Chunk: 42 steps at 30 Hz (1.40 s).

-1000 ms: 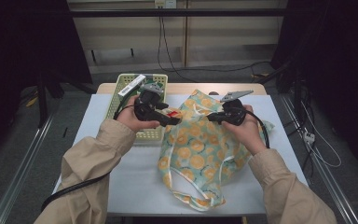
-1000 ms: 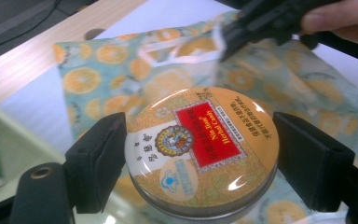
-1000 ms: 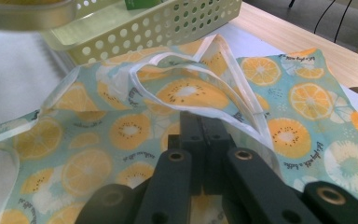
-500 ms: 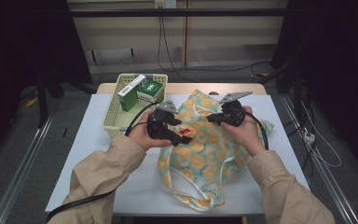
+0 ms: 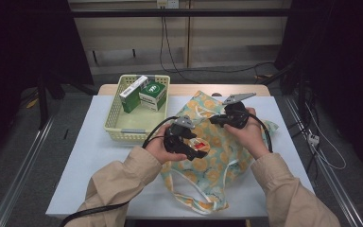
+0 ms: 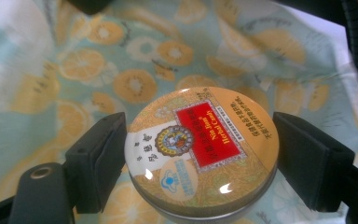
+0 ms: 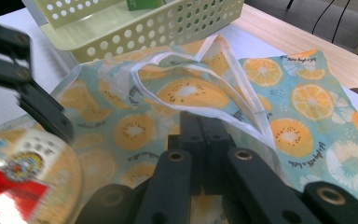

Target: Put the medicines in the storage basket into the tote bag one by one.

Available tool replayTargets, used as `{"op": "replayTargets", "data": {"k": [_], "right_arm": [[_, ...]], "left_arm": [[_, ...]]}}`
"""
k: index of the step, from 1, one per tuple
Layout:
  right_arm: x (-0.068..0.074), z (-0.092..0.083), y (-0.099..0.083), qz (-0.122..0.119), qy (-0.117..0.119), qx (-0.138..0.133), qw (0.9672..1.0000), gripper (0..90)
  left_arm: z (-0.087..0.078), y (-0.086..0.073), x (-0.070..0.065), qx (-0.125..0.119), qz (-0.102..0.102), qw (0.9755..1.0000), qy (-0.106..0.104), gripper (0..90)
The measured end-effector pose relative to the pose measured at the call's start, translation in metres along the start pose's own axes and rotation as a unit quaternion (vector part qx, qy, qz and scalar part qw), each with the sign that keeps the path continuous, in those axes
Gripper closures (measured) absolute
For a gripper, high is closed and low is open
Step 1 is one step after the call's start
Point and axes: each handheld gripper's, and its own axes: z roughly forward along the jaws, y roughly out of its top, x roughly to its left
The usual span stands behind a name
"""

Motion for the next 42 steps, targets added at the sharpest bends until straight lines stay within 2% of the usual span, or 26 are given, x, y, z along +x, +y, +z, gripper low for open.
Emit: {"op": "replayTargets", "data": {"k": [2, 3, 4, 5, 11, 13, 17, 20, 21, 23, 25, 26, 27, 28, 30, 31, 32, 33, 37, 38, 39, 42], "right_arm": [[0.0, -0.001, 0.0, 0.0, -0.001, -0.001, 1.0, 90.0], [0.0, -0.002, 0.0, 0.0, 0.0, -0.001, 1.0, 90.0], [0.0, -0.003, 0.0, 0.0, 0.0, -0.001, 1.0, 90.0], [0.0, -0.004, 0.0, 0.0, -0.001, -0.002, 1.0, 90.0], [0.0, -0.01, 0.001, -0.001, -0.002, -0.005, 1.0, 90.0], [-0.001, -0.012, 0.0, -0.001, -0.003, -0.005, 1.0, 90.0], [-0.001, -0.016, 0.0, -0.001, -0.002, -0.008, 1.0, 90.0], [0.0, -0.018, 0.0, -0.002, -0.002, -0.009, 1.0, 90.0], [0.0, -0.018, 0.0, -0.002, -0.002, -0.009, 1.0, 90.0], [0.0, -0.019, 0.0, -0.001, -0.002, -0.01, 1.0, 90.0], [0.0, -0.019, 0.0, -0.001, -0.001, -0.011, 0.9999, 90.0], [0.0, -0.02, 0.0, -0.001, -0.002, -0.012, 0.9999, 90.0], [0.0, -0.02, 0.0, -0.001, -0.002, -0.012, 0.9999, 90.0], [0.001, -0.02, 0.0, -0.001, -0.002, -0.012, 0.9999, 90.0], [0.001, -0.019, 0.0, -0.001, -0.002, -0.01, 0.9999, 90.0], [0.001, -0.019, 0.0, 0.0, -0.002, -0.01, 0.9999, 90.0], [0.001, -0.018, 0.0, 0.0, -0.002, -0.011, 0.9999, 90.0], [0.001, -0.018, 0.0, 0.0, -0.002, -0.01, 0.9999, 90.0], [0.002, -0.015, 0.0, -0.001, -0.002, -0.009, 1.0, 90.0], [0.002, -0.014, 0.001, 0.0, -0.002, -0.009, 1.0, 90.0], [0.003, -0.013, 0.001, 0.0, -0.002, -0.008, 1.0, 90.0], [0.003, -0.011, 0.001, 0.0, 0.0, -0.007, 1.0, 90.0]], "left_arm": [[0.007, -0.002, 0.002, 0.004, -0.001, 1.0, -0.001, 20.4], [0.01, -0.002, 0.001, 0.011, -0.003, 0.9998, 0.016, 20.4], [0.013, -0.003, 0.004, 0.005, -0.003, 1.0, 0.005, 20.4], [0.016, -0.003, 0.007, 0.009, -0.001, 0.9999, 0.012, 20.4], [0.025, -0.004, 0.02, 0.011, -0.018, 0.9992, 0.033, 20.4], [0.025, -0.002, 0.025, 0.016, -0.009, 0.9989, 0.044, 20.4], [0.022, 0.0, 0.033, 0.014, -0.015, 0.9979, 0.062, 20.4], [0.018, 0.0, 0.039, 0.002, -0.027, 0.997, 0.073, 20.4], [0.017, 0.001, 0.04, 0.007, -0.028, 0.9952, 0.094, 20.4], [0.014, 0.002, 0.045, 0.002, -0.029, 0.9959, 0.086, 20.4], [0.012, 0.004, 0.046, -0.005, -0.035, 0.9945, 0.098, 20.4], [0.011, 0.004, 0.048, -0.006, -0.035, 0.9953, 0.09, 20.4], [0.01, 0.005, 0.046, -0.005, -0.039, 0.9942, 0.1, 20.4], [0.011, 0.004, 0.046, -0.009, -0.042, 0.9959, 0.08, 20.3], [0.013, 0.003, 0.041, -0.008, -0.036, 0.9962, 0.079, 20.4], [0.015, 0.003, 0.037, -0.008, -0.032, 0.9972, 0.067, 20.4], [0.016, 0.003, 0.033, -0.003, -0.029, 0.9964, 0.08, 20.4], [0.018, 0.002, 0.031, -0.005, -0.028, 0.9977, 0.061, 20.4], [0.025, 0.005, 0.021, -0.013, -0.018, 0.9985, 0.049, 20.4], [0.026, 0.006, 0.018, -0.009, -0.016, 0.9979, 0.062, 20.4], [0.027, 0.007, 0.017, -0.015, -0.014, 0.9988, 0.044, 20.4], [0.033, 0.01, 0.017, -0.014, -0.01, 0.9987, 0.049, 20.3]]}}
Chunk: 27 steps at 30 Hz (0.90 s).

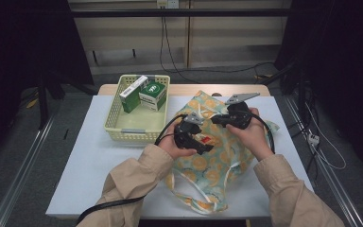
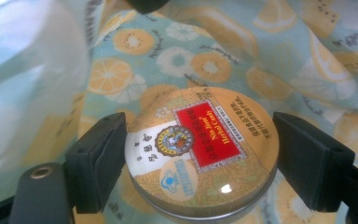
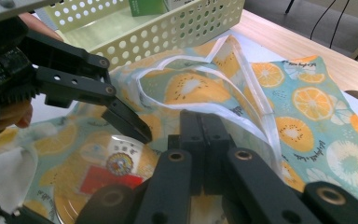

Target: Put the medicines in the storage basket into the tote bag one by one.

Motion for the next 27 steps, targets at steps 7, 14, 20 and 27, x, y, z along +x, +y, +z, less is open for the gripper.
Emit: {"op": "replayTargets", "data": {"k": [7, 14, 20, 27], "right_arm": [[0.0, -0.002, 0.002, 0.0, 0.001, -0.004, 1.0, 90.0], [-0.001, 0.001, 0.002, 0.004, 0.001, -0.002, 1.0, 90.0], [-0.003, 0.004, 0.0, 0.007, -0.002, 0.002, 1.0, 90.0], [-0.003, 0.004, -0.002, 0.012, -0.004, 0.007, 0.9999, 90.0]], "left_arm": [[0.016, -0.001, 0.021, -0.003, -0.027, 0.9992, 0.029, 20.4], [0.025, 0.012, 0.041, -0.023, -0.031, 0.9959, 0.082, 20.4], [0.023, 0.015, 0.04, -0.023, -0.047, 0.9966, 0.063, 14.9], [-0.001, 0.003, 0.031, -0.008, -0.044, 0.9985, 0.033, 14.6]]}}
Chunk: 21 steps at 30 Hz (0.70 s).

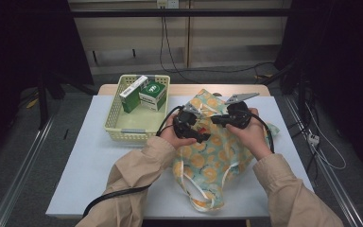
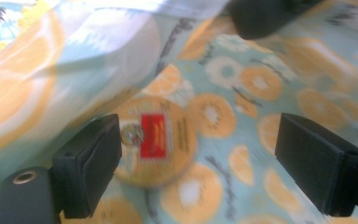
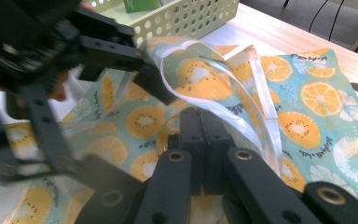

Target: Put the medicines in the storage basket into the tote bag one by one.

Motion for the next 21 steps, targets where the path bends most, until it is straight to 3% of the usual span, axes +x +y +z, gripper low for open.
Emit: {"op": "replayTargets", "data": {"k": [9, 10, 11, 13, 18, 21], "right_arm": [[0.003, 0.004, -0.004, 0.002, 0.003, 0.005, 1.0, 90.0], [0.003, 0.004, -0.005, 0.001, 0.004, 0.006, 1.0, 90.0], [0.004, 0.005, -0.005, 0.001, 0.005, 0.005, 1.0, 90.0], [0.004, 0.005, -0.005, 0.002, 0.007, 0.004, 1.0, 90.0], [0.006, 0.006, -0.004, -0.003, 0.011, 0.006, 0.9999, 90.0], [0.007, 0.006, -0.004, -0.004, 0.011, 0.004, 0.9999, 90.0]], "left_arm": [[-0.043, -0.007, -0.004, -0.004, 0.013, 0.9998, -0.014, 13.7], [-0.048, -0.006, -0.006, -0.001, 0.015, 0.9999, 0.0, 13.6], [-0.052, -0.005, -0.004, -0.006, 0.017, 0.9997, -0.017, 13.5], [-0.061, -0.003, -0.002, -0.01, 0.018, 0.9996, -0.017, 13.2], [-0.081, 0.001, 0.011, -0.011, 0.019, 0.9998, 0.0, 12.4], [-0.092, 0.003, 0.026, -0.008, 0.017, 0.9997, 0.014, 11.8]]}}
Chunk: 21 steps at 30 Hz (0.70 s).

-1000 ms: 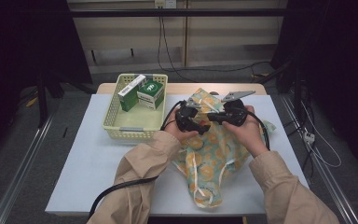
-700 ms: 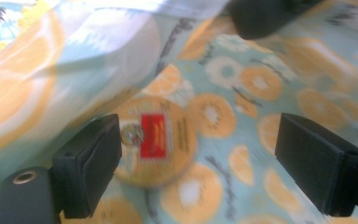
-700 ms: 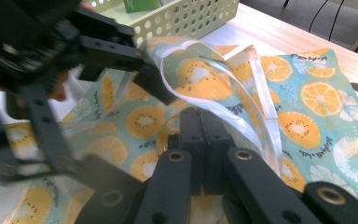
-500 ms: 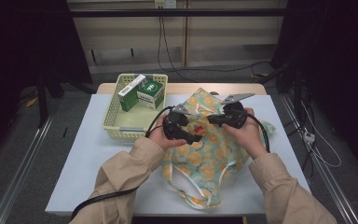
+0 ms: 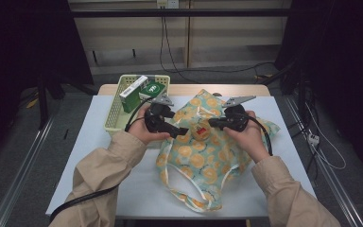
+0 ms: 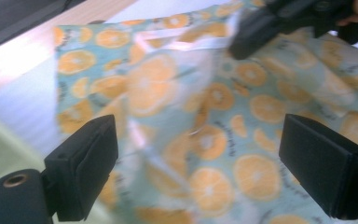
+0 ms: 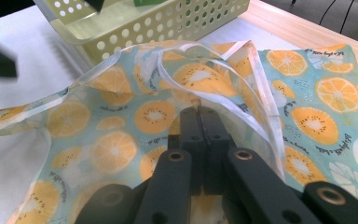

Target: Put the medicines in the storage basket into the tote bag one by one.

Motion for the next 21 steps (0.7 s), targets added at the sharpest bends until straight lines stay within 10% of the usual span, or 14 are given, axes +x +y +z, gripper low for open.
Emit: {"op": "replayTargets", "data": {"k": [13, 21], "right_arm": [[0.0, -0.001, 0.0, -0.005, 0.005, -0.002, 1.0, 90.0], [0.001, 0.002, 0.0, -0.01, 0.008, 0.0, 0.9999, 90.0]], "left_arm": [[-0.018, -0.009, 0.073, 0.008, -0.05, 0.9918, 0.117, 9.3], [-0.012, -0.019, 0.103, 0.005, -0.059, 0.9878, 0.144, 7.0]]}}
